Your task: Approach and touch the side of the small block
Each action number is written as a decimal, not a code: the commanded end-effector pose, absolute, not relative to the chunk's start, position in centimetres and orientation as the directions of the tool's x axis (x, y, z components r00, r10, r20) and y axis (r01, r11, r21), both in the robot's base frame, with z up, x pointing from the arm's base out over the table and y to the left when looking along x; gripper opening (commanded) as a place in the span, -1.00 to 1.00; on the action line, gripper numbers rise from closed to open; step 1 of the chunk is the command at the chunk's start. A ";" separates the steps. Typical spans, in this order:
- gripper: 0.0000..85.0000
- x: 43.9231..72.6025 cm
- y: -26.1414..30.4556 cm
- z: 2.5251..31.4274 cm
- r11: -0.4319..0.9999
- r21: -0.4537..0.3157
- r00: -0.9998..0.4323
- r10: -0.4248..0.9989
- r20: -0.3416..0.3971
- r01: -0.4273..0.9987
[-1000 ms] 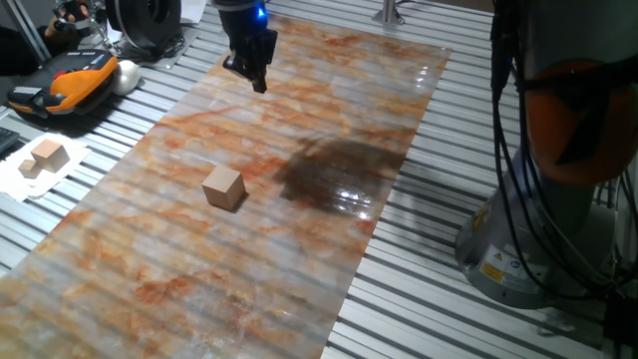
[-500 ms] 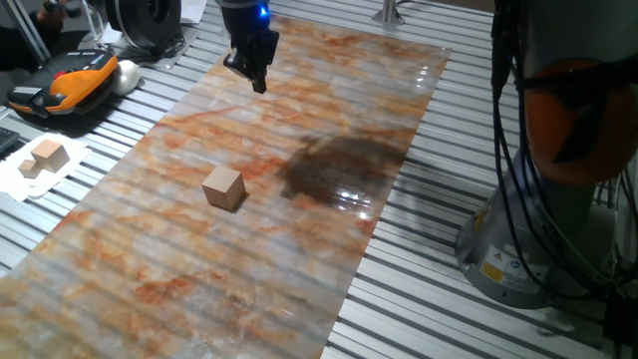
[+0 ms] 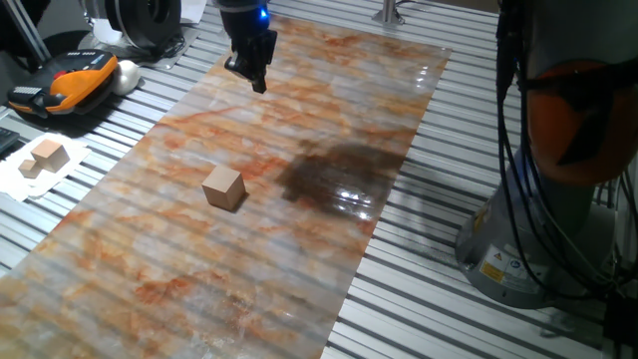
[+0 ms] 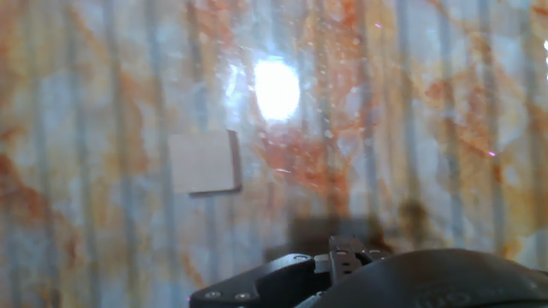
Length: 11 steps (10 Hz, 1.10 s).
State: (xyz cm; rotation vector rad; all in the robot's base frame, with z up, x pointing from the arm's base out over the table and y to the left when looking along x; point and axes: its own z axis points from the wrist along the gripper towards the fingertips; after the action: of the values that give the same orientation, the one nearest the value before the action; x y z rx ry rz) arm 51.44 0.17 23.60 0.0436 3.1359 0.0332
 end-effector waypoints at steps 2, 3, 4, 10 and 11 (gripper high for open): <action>-1.00 51.4 0.3 23.6 0.999 0.040 -0.999 0.025 -0.028 0.024; -1.00 51.4 0.3 23.6 0.998 0.048 -0.999 0.038 -0.021 0.037; -1.00 51.4 0.3 23.6 0.998 0.048 -0.999 0.048 -0.013 0.048; -1.00 52.7 0.4 20.1 0.994 0.049 -0.995 0.097 -0.012 0.097; -1.00 53.2 0.7 19.3 0.993 0.058 -0.995 0.102 -0.010 0.101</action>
State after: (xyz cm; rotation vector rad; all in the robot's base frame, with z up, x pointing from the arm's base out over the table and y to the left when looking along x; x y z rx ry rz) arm 53.30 0.83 19.22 0.1649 3.1237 0.0894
